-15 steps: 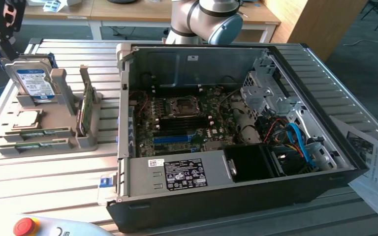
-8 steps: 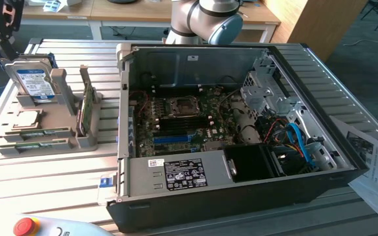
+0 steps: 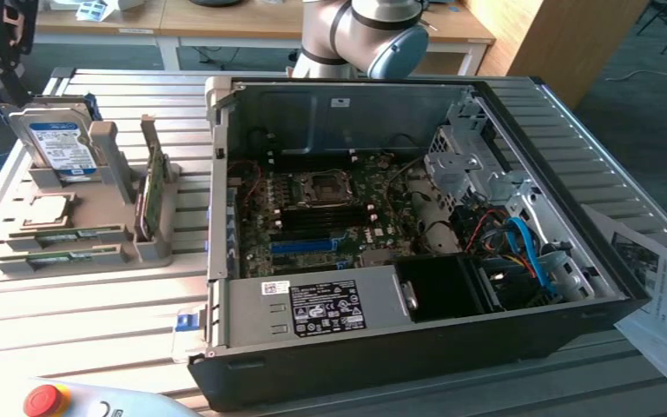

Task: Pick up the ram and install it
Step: 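Pick up the ram and move it above insertion slot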

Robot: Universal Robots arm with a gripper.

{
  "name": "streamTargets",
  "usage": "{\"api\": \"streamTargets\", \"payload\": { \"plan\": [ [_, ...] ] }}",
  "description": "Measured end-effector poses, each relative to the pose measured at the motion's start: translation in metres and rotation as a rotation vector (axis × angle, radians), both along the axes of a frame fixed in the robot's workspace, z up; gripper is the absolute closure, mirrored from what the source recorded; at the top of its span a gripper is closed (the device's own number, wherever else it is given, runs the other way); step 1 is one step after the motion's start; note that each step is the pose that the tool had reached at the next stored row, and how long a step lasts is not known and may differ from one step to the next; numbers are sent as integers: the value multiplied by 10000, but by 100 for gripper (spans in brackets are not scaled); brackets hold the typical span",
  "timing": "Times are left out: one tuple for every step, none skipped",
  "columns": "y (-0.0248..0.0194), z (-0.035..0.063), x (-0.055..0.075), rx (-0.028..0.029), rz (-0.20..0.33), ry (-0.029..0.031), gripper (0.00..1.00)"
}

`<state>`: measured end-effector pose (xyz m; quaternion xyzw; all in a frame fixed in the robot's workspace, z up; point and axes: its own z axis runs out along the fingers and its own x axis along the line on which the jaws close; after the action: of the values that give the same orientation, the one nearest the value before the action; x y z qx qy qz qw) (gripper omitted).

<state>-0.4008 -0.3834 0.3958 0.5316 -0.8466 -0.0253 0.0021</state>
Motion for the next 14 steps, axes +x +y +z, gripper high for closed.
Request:
{"api": "streamTargets", "payload": {
  "plan": [
    [0, 0, 0, -1, 120, 1, 90],
    [0, 0, 0, 0, 231, 0, 90],
    [0, 0, -1, 0, 341, 0, 90],
    [0, 0, -1, -1, 454, 0, 90],
    [0, 0, -1, 0, 569, 0, 90],
    [0, 0, -1, 0, 686, 1, 90],
    [0, 0, -1, 0, 811, 0, 90],
    [0, 0, -1, 0, 925, 1, 90],
    [0, 0, -1, 0, 1041, 0, 90],
    [0, 0, -1, 0, 1155, 0, 90],
    [1, 0, -1, 0, 1268, 1, 90],
    [0, 0, -1, 0, 1381, 0, 90],
    [0, 0, -1, 0, 1505, 0, 90],
    [0, 0, -1, 0, 1620, 0, 90]
  ]
}}
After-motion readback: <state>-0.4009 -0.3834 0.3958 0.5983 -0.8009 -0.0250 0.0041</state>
